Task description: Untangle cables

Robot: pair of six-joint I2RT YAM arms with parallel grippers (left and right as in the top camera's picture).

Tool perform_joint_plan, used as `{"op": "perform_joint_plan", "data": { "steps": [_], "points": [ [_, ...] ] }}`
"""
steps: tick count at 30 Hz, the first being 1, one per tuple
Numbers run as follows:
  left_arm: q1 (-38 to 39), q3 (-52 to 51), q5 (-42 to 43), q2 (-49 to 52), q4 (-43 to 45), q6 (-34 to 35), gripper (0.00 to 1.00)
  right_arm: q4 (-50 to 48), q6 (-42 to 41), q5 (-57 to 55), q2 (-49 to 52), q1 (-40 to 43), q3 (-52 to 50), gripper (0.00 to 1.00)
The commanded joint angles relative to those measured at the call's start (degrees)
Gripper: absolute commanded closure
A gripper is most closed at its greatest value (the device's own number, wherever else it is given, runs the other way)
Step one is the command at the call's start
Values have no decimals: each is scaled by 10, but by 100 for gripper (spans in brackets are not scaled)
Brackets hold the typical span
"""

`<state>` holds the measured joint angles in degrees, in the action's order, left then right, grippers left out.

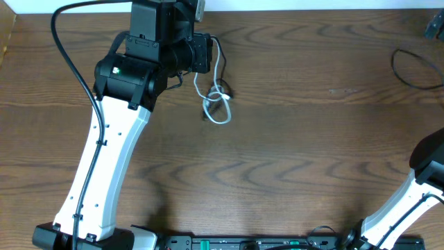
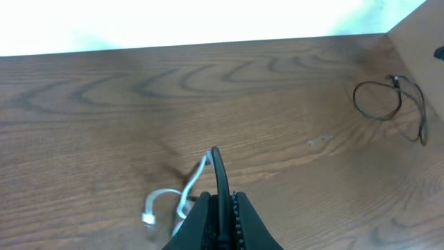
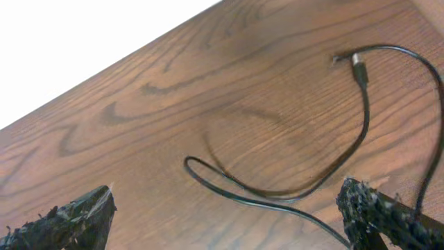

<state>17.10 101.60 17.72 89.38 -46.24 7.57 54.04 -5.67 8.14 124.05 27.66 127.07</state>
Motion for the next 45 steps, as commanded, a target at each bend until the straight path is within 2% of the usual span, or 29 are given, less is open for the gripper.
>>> {"op": "perform_joint_plan", "data": {
  "steps": [1,4,6,9,14,16,19,25,31,37,41,45],
  "points": [
    [1,7,3,5,0,4,92,31,-7,13,2,-3,29,1],
    [1,7,3,5,0,-7,92,73,-5,33,0,-4,50,1],
    [1,7,14,5,3,-22,92,95,6,94,-1,-7,58,1],
    [1,7,96,5,35,-48,92,119,39,200,-1,-17,59,1],
    [1,7,255,5,125,-49,92,150,115,368,-1,-58,59,1],
    [1,7,291,5,145,-44,92,162,152,439,-1,-79,59,1],
    [1,7,299,5,156,-16,92,177,192,508,-1,-116,59,1],
    [1,7,298,5,153,2,92,177,197,535,-1,-197,59,1],
    [1,7,296,5,153,6,92,186,272,525,-1,-280,59,1],
    [1,7,296,5,153,14,92,228,296,401,-1,-342,59,1],
    [1,7,296,5,153,14,92,268,346,387,-1,-375,59,1],
    [1,7,294,5,150,14,92,276,349,352,-1,-390,59,5]
  ]
}}
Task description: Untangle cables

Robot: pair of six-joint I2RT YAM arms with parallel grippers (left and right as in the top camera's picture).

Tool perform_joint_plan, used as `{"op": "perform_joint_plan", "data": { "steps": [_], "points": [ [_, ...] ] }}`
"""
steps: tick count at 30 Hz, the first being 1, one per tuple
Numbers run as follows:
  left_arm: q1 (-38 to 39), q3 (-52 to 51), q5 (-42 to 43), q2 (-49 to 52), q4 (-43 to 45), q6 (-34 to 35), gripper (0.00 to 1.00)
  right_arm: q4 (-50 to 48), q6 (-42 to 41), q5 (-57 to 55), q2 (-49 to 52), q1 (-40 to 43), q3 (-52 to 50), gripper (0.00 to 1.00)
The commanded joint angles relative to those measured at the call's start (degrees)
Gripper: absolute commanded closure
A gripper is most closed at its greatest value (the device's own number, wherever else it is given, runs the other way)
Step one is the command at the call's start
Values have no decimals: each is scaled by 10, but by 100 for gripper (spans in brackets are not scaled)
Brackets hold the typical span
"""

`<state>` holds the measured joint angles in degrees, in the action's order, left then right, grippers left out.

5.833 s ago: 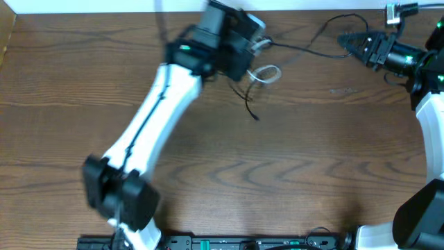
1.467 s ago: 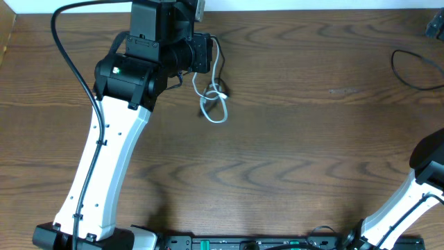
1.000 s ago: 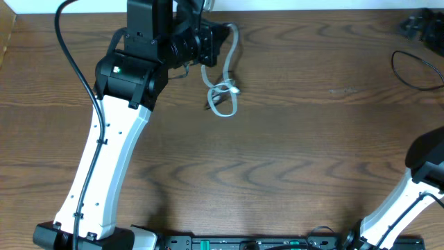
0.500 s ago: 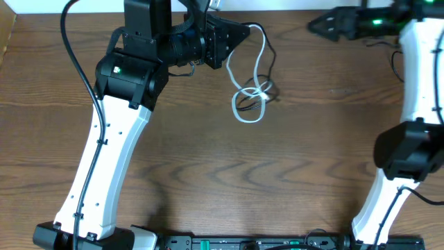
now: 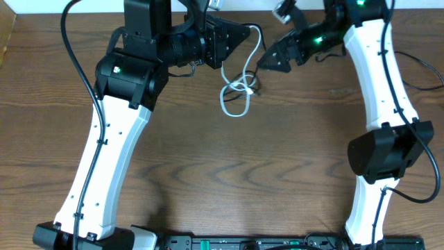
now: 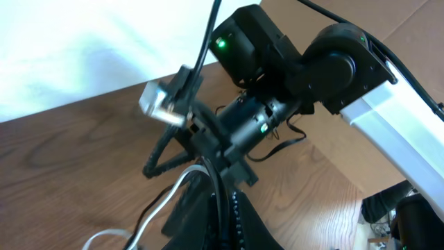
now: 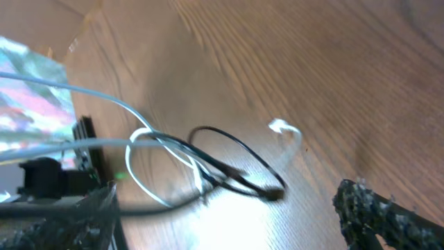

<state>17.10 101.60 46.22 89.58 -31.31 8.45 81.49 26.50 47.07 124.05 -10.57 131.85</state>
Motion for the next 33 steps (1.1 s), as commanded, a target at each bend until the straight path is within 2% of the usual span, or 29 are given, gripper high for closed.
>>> {"op": "perform_joint_plan", "data": {
  "steps": [1,3,6,8,14,23,25,29,31,32,33],
  "points": [
    [1,7,9,3,-2,5,92,2,28,-45,-1,-10,11,5],
    [1,7,7,3,-8,5,92,-2,27,-47,-1,-13,11,9],
    [1,7,7,3,-16,5,92,-25,12,-47,-1,-16,11,23],
    [1,7,7,3,-20,9,92,-55,-16,-47,-1,-16,11,35],
    [1,7,7,3,-26,18,92,-159,-118,-47,-1,-26,11,53],
    [1,7,7,3,-27,31,92,-211,-135,-51,-1,-80,10,57],
    [1,7,7,3,-27,31,92,-223,-163,-75,-1,-87,10,64],
    [1,7,7,3,-31,31,92,-252,-236,-114,-1,-84,10,70],
    [1,7,7,3,-34,31,92,-265,-243,-100,-1,-80,10,70],
    [1,7,7,3,-34,31,92,-269,-243,-89,-1,-78,10,67],
    [1,7,7,3,-35,31,92,-272,-243,-79,-1,-78,10,60]
  ]
}}
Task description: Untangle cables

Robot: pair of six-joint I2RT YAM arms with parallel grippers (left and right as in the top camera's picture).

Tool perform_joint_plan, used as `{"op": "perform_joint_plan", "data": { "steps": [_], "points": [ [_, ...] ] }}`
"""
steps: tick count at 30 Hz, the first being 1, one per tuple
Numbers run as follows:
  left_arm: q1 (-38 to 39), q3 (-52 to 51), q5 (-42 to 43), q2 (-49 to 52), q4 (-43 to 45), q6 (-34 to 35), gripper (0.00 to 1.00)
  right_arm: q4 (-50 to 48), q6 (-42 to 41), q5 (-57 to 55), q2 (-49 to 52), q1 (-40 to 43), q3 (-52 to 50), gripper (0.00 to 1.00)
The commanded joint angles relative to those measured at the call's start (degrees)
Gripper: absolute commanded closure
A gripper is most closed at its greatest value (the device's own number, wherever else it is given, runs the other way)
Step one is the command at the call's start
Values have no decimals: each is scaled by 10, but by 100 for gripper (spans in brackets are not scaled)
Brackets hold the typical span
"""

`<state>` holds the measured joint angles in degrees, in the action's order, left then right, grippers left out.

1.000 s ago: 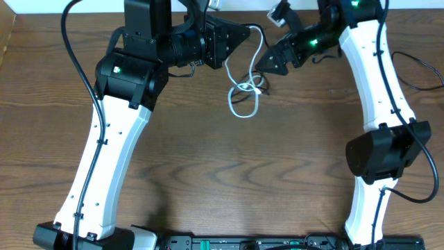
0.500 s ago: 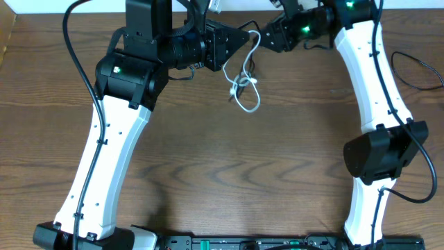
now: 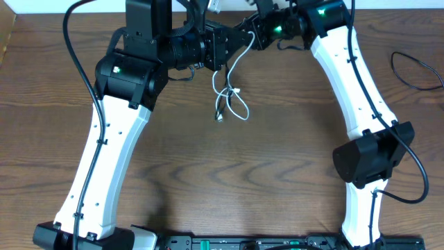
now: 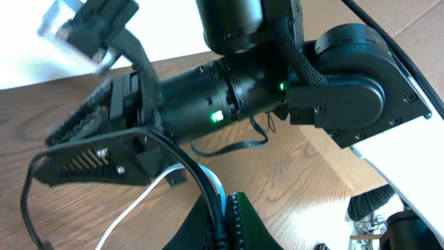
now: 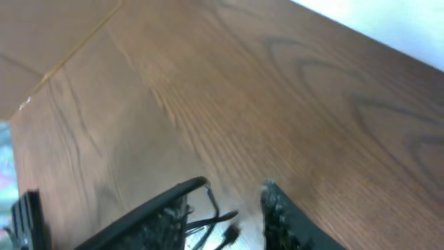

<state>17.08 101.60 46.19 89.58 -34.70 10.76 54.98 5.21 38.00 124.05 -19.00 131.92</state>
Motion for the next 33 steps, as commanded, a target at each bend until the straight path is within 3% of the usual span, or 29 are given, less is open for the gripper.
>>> {"op": "perform_joint_plan", "data": {
  "steps": [1,3,8,14,19,23,27,33],
  "points": [
    [1,7,8,3,-2,7,92,-9,-30,18,-1,6,9,57],
    [1,7,8,3,-2,7,92,-8,-30,25,-1,6,9,47],
    [1,7,7,3,-2,7,92,-7,-24,91,-1,7,9,33],
    [1,7,7,3,-2,7,92,11,-2,147,-1,10,9,31],
    [1,7,7,3,-2,7,92,27,-2,147,-1,25,9,44],
    [1,7,8,3,-7,7,84,29,-3,158,-1,42,9,71],
    [1,7,7,3,-22,7,70,37,-3,166,-1,58,9,73],
    [1,7,0,3,-48,-2,70,78,2,132,-1,67,9,76]
  ]
}}
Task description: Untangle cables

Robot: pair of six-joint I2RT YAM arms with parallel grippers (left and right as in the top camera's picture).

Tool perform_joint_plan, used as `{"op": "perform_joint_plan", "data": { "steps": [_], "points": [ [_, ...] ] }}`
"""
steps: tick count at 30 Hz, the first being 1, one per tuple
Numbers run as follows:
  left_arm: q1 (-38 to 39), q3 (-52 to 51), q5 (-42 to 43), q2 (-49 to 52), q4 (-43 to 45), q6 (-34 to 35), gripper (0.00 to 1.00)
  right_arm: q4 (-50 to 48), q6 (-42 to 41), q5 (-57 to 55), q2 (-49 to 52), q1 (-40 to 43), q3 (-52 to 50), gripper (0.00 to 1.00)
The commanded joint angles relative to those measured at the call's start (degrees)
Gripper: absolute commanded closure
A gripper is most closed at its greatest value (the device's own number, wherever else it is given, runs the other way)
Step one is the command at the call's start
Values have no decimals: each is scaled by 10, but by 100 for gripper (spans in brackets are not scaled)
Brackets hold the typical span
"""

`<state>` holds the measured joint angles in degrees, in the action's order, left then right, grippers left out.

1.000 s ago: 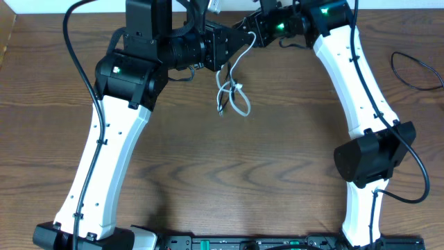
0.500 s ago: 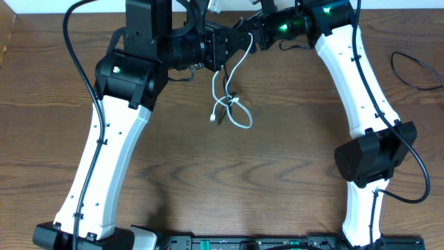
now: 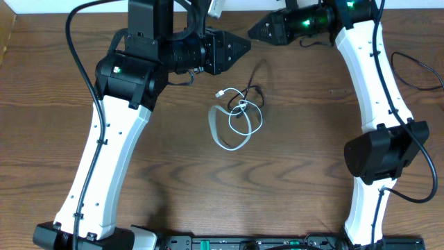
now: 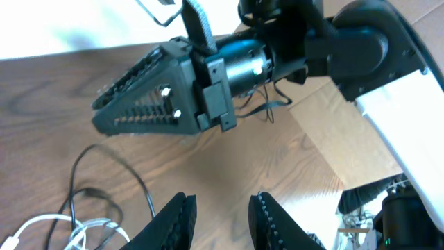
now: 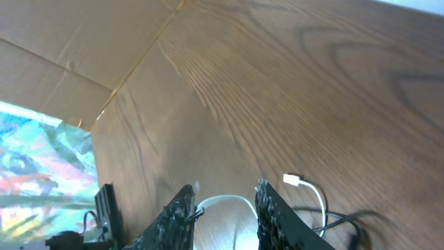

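Note:
A white cable (image 3: 219, 136) and a thin black cable (image 3: 256, 75) lie tangled in loose loops on the brown table (image 3: 173, 180). My left gripper (image 3: 244, 47) hangs open above and to the left of them, holding nothing. In its wrist view the left gripper (image 4: 222, 219) stands above bare wood, with the black cable (image 4: 75, 165) and the white cable (image 4: 41, 226) to its lower left. My right gripper (image 3: 254, 32) faces it from the back right, tip to tip. The right gripper (image 5: 223, 208) is open over the white cable (image 5: 305, 185), gripping nothing.
A second black cable (image 3: 415, 71) lies coiled at the table's far right edge. Both arms reach in over the back of the table. A cardboard wall (image 5: 62, 42) stands along the left side.
Both grippers were shut on the cables and held them up off the table. Now both are open, and the bundle lies spread on the table, lower and further right.
First my left gripper held the bundle at the back of the table, while my right gripper was open over the far-right cable. Then the right arm was beside the bundle, still open. Then it was shut on it too. Now both have let go.

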<state>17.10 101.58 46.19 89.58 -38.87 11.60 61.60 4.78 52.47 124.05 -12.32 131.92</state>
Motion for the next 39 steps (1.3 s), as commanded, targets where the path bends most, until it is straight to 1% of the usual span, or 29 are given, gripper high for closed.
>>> {"op": "perform_joint_plan", "data": {
  "steps": [1,4,7,8,9,11,12,14,16,19,23,26,28,32,35,36,37,38,39],
  "points": [
    [1,7,-15,3,-12,-10,70,21,6,-26,-1,0,9,76],
    [1,7,-65,3,-35,-10,70,54,6,-83,-1,0,9,76],
    [1,7,-133,3,-59,-10,70,89,3,-158,-1,-2,9,77],
    [1,7,-151,3,-67,-10,70,99,-6,-186,-1,-2,9,77],
    [1,7,-168,4,-75,-10,70,106,-20,-216,-1,-1,9,75],
    [1,7,-190,6,-97,-10,70,116,-47,-276,-1,-1,9,66],
    [1,7,-193,9,-111,-10,70,119,-57,-308,-1,-1,9,58],
    [1,7,-193,19,-138,-10,70,120,-67,-353,-1,2,9,49],
    [5,7,-200,35,-170,-10,70,120,-67,-377,-1,6,9,45],
    [16,7,-210,71,-222,-6,70,119,-71,-395,-1,14,9,41],
    [33,7,-214,125,-269,7,70,120,-71,-395,-1,23,4,39],
    [50,7,-217,167,-302,12,66,124,-71,-395,0,26,0,37],
    [63,7,-243,191,-321,23,62,125,-71,-395,0,28,-2,36],
    [88,7,-330,231,-342,53,61,126,-71,-395,0,30,-4,35],
    [99,7,-343,252,-342,63,61,126,-71,-395,0,30,-4,34],
    [102,7,-343,259,-342,64,58,126,-71,-395,0,30,-4,34],
    [104,7,-345,264,-342,64,51,127,-71,-395,0,30,-4,34],
    [106,7,-348,270,-342,64,43,128,-71,-395,0,30,-4,34],
    [108,7,-351,273,-342,63,40,128,-71,-395,0,29,-5,33]
  ]
}}
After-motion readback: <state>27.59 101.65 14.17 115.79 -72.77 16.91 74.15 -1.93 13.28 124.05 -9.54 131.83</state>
